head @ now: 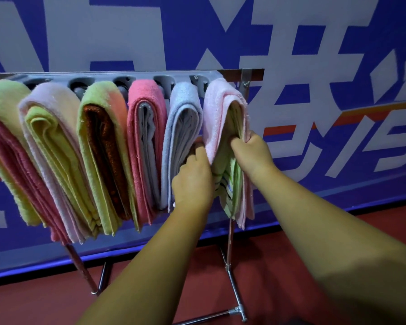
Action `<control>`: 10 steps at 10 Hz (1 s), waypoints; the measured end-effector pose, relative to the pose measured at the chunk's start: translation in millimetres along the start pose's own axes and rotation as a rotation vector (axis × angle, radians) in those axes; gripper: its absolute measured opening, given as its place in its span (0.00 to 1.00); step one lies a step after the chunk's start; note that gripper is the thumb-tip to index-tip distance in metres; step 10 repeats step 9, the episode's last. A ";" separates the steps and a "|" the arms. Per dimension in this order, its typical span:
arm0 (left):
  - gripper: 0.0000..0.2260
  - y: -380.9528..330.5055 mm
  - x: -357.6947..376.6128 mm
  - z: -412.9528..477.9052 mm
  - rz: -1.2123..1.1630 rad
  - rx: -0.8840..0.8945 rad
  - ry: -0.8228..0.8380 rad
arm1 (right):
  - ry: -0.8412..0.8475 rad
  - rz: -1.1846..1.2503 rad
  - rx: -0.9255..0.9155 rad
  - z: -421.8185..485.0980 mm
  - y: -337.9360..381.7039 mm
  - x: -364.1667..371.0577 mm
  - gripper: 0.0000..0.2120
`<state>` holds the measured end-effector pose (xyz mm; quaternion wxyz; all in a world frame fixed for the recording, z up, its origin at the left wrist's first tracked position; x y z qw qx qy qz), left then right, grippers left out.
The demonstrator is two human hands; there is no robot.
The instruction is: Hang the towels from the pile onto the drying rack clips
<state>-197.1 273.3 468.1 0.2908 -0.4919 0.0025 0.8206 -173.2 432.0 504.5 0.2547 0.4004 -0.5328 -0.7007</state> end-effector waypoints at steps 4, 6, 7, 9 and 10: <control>0.09 3.2 4.8 2.6 -0.090 -0.032 -0.005 | 0.009 -0.013 0.015 5.9 -9.0 -2.8 0.06; 0.13 15.3 51.2 -23.3 -0.238 -0.183 0.300 | 0.134 -0.050 0.120 -3.4 -59.7 18.8 0.21; 0.21 25.2 59.9 -41.5 -0.276 -0.192 0.446 | 0.223 -0.160 0.204 -14.7 -87.4 22.5 0.29; 0.12 48.3 41.5 -53.3 -0.252 -0.158 0.591 | 0.319 -0.389 0.288 -36.3 -101.1 19.1 0.19; 0.12 48.3 41.5 -53.3 -0.252 -0.158 0.591 | 0.319 -0.389 0.288 -36.3 -101.1 19.1 0.19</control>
Point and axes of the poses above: each hand's wrist, its own z-axis towards the middle knuckle, its own x-axis out of the palm, y = z × x, the point moved 6 cm from there along z, towards the middle knuckle, and after that the axes turned 7 degrees about x, right-handed, at the moved point
